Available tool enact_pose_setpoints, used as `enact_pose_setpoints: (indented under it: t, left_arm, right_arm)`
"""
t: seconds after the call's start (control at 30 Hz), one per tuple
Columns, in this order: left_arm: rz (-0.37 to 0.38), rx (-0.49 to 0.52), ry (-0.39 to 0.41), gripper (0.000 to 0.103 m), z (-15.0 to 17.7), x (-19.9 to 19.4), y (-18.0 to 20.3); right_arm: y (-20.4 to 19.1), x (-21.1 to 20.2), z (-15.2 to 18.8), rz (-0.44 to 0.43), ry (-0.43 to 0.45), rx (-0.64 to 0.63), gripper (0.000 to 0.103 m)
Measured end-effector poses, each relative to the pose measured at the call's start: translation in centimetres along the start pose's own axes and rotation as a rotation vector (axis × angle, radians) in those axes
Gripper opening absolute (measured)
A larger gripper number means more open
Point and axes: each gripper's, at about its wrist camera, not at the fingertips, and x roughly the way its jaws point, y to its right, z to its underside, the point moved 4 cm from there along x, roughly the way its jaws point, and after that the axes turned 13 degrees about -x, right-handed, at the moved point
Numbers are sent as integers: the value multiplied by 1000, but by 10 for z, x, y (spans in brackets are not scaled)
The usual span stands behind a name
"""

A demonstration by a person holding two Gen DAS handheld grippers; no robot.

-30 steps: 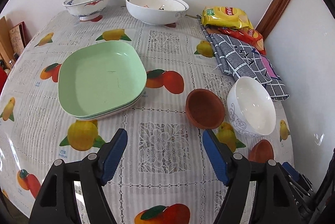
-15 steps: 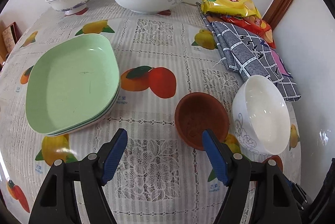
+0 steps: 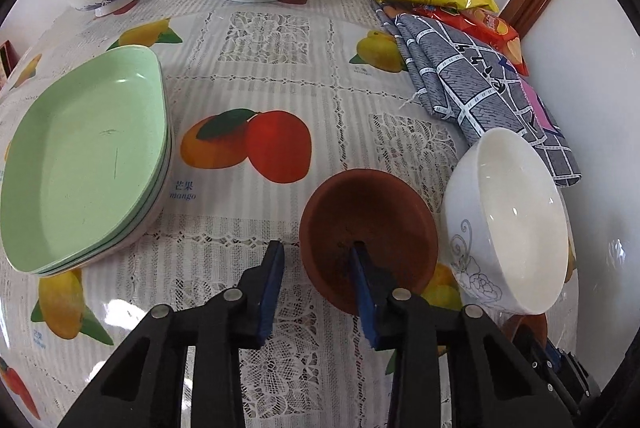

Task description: Organize plates and bowls

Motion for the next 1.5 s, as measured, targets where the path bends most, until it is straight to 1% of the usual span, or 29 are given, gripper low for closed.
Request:
enact_pose_setpoints:
  t: [0.07,0.17,0.27,0.43,0.7,0.87,1.37,1.43,1.5]
  left_arm:
    - [16,-3,-9,18,0,0,0]
    - [12,5,-10,12,0,0,1]
    - [21,7,-6,9,1,-4,-1]
    - [41,1,0,8,4,-16,-9]
    - [64,-6,10,8,12,-36,-23]
    - [82,-11,36,8,13,-57,-30]
    - [114,-8,136,8,9,-124,-38]
    - [116,-11,141,8,8,-128,-37]
    - [124,-7,149,8,7,-134,-37]
  right_arm:
    - [-1,-1,0,6,4,5,15]
    - [0,-1,1,7,15,28,13]
    - [1,-4,2,4,19,49,11]
    - [-3,-12,1,7,36,50,8]
    - [-11,-23,2,8,40,70,9]
    - [-17,-35,3,12,59,81,9]
    - [-25,-99,-20,59,173,79,9]
    - [-25,-104,-23,56,184,80,9]
    - [-25,-108,-26,36,201,86,9]
